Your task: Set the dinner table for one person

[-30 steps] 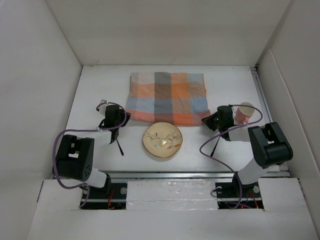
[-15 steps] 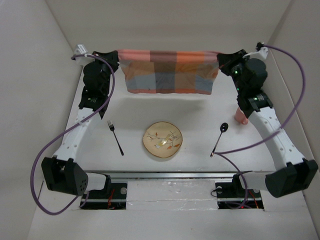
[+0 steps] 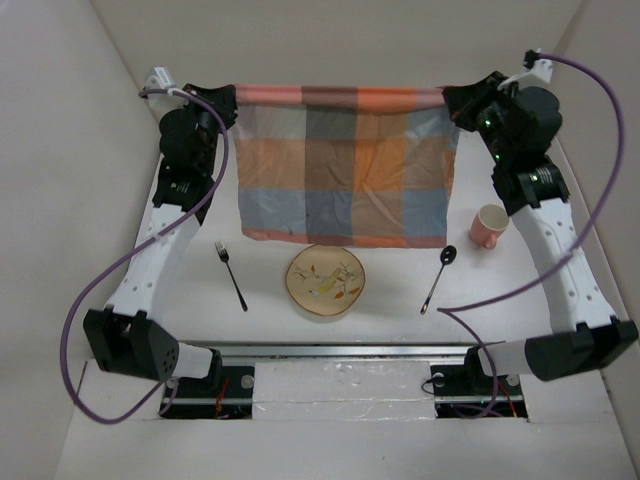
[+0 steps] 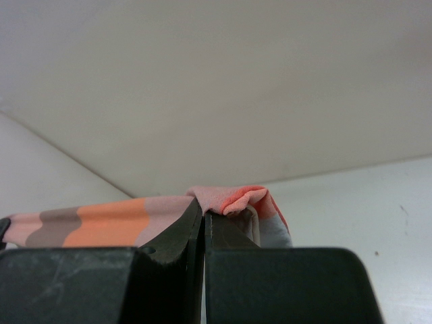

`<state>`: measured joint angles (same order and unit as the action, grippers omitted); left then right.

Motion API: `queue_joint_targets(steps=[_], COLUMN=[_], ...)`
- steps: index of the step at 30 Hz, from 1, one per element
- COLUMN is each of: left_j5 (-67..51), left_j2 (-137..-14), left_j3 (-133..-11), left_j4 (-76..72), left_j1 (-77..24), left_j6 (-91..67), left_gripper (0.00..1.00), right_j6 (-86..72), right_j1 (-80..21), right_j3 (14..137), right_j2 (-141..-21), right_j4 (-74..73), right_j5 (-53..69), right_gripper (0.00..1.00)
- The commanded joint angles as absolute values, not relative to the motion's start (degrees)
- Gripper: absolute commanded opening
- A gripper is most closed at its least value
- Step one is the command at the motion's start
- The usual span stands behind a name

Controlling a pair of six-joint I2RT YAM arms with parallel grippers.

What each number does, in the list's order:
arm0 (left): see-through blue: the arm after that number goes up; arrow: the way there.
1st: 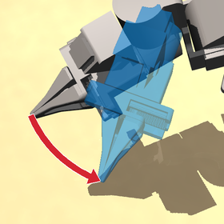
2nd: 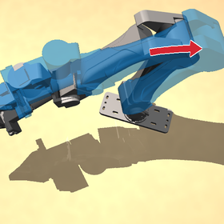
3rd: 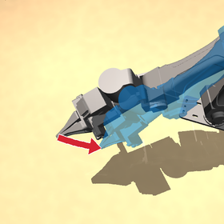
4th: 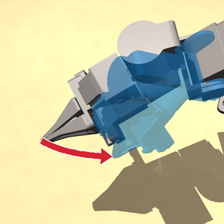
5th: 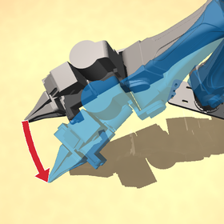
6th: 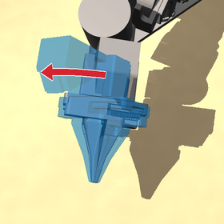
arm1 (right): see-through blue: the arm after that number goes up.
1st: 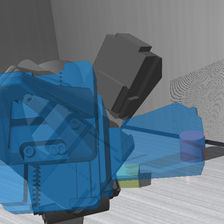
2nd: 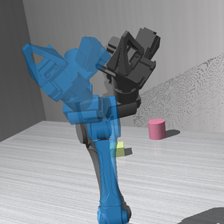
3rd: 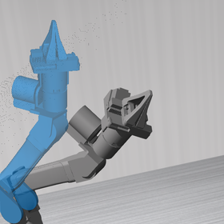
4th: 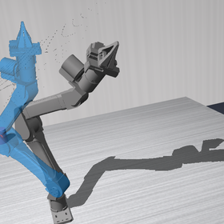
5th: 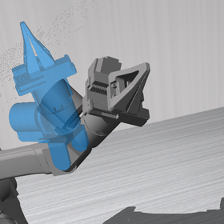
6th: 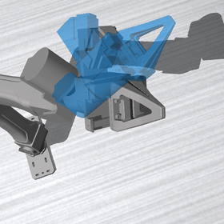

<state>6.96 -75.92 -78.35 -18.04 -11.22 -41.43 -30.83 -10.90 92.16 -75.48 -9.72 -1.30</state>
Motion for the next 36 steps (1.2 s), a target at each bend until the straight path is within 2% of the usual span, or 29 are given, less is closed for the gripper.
queue_joint_targets(steps=[1,3,7,9,10,13,15,18,22,23,24,25,27,31,36], left_j5=[8.43,8.18,7.91,6.42,4.33,0.28,-1.56,-1.14,-1.05,-1.92,-2.63,-2.64,-2.81,-3.43,-4.13], left_j2=[-83.46,-87.25,-101.20,-106.06,-111.22,-116.88,-116.55,-111.11,-104.69,-102.68,-102.05,-102.04,-100.20,-97.56,-93.52], left_j3=[-81.37,-83.57,-97.24,-103.68,-111.28,-123.70,-125.77,-119.56,-100.53,-88.71,-84.24,-84.20,-72.37,-52.44,-41.76], left_j4=[-15.04,-13.72,-9.06,-5.99,-4.41,-0.45,-1.31,-8.06,-16.51,-22.01,-26.67,-26.72,-32.85,-42.26,-46.76], left_j1=[-8.96,-8.96,-8.96,-8.26,-7.39,-5.63,-5.10,-5.10,-5.10,-5.10,-5.10,-5.10,-5.10,-5.10,-5.10], left_j6=[-38.85,-37.54,-35.95,-36.38,-37.60,-39.19,-39.38,-38.15,-37.79,-39.36,-40.16,-40.86,-42.70,-47.19,-49.13], left_gripper=[0.00,0.00,0.00,0.00,0.00,0.00,0.00,0.00,0.00,0.00,0.00,0.00,0.00,0.00,0.00], right_j6=[-30.14,-30.58,-32.25,-33.31,-33.66,-35.42,-36.30,-36.74,-36.39,-36.56,-36.56,-36.56,-36.56,-36.47,-34.37], right_j1=[-8.36,-7.82,-6.60,-6.59,-5.98,-5.27,-4.05,-3.52,-2.29,-2.29,-2.29,-2.29,-2.29,-2.29,-2.29], right_j3=[93.07,96.49,106.93,117.79,121.43,134.79,137.71,133.52,118.87,106.21,97.73,97.65,85.68,70.46,60.04], right_j2=[-81.98,-88.75,-101.49,-109.55,-111.95,-118.46,-119.00,-116.29,-112.86,-111.11,-109.96,-109.95,-108.38,-105.39,-101.52], right_j4=[-11.25,-11.07,-11.60,-13.79,-15.71,-18.10,-17.49,-12.23,-5.04,1.78,3.50,3.52,10.00,17.22,19.51], right_j5=[2.08,3.86,9.39,10.71,12.38,14.93,15.38,16.70,20.98,23.18,23.81,23.82,25.92,27.33,27.42], right_gripper=[0.00,0.00,0.00,0.00,0.00,0.00,0.00,0.00,0.00,0.00,0.00,0.00,0.00,0.00,0.00])
